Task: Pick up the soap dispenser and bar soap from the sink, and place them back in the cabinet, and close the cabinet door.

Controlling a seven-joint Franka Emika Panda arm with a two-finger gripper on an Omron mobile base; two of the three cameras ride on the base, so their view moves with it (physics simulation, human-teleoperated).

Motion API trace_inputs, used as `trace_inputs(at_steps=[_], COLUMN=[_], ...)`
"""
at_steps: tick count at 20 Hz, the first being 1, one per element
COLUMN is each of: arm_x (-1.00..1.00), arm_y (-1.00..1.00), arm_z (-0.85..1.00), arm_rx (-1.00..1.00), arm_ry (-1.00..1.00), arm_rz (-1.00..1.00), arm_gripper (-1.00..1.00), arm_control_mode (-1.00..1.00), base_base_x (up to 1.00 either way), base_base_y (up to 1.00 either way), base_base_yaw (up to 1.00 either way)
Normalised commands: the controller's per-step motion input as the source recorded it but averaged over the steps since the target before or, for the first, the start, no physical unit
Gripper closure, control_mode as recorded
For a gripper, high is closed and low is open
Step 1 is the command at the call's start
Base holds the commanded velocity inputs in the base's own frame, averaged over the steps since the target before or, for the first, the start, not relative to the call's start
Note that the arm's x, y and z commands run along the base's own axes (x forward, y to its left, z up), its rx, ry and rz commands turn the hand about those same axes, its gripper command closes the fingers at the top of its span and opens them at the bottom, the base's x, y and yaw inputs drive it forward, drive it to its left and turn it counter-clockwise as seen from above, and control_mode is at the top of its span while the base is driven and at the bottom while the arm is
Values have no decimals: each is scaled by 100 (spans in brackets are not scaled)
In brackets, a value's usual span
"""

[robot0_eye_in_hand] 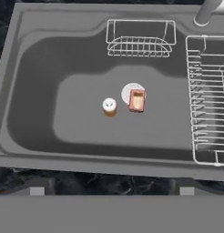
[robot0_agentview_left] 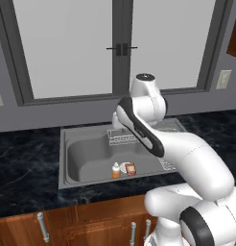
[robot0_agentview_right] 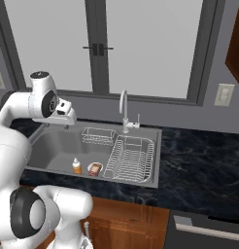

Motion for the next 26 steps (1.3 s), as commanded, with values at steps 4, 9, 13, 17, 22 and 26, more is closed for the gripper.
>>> trace_inputs(at_steps=[4,9,13,17,22,26], arm_x=[32,30,23,22,27,25], arm_y=[0,0,0,0,0,0], arm_z=[-43,-47,-53,-44,-34,-39], arm_rx=[4,3,2,0,0,0], arm_ry=[0,0,0,0,0,0], arm_rz=[0,0,0,0,0,0], arm_gripper=[-100,-100,-100,-100,-100,-100], arm_control_mode=[-100,-100,-100,-100,-100,-100], base_base_x=[0,0,0,0,0,0], base_base_y=[0,0,0,0,0,0], base_base_yaw=[0,0,0,0,0,0])
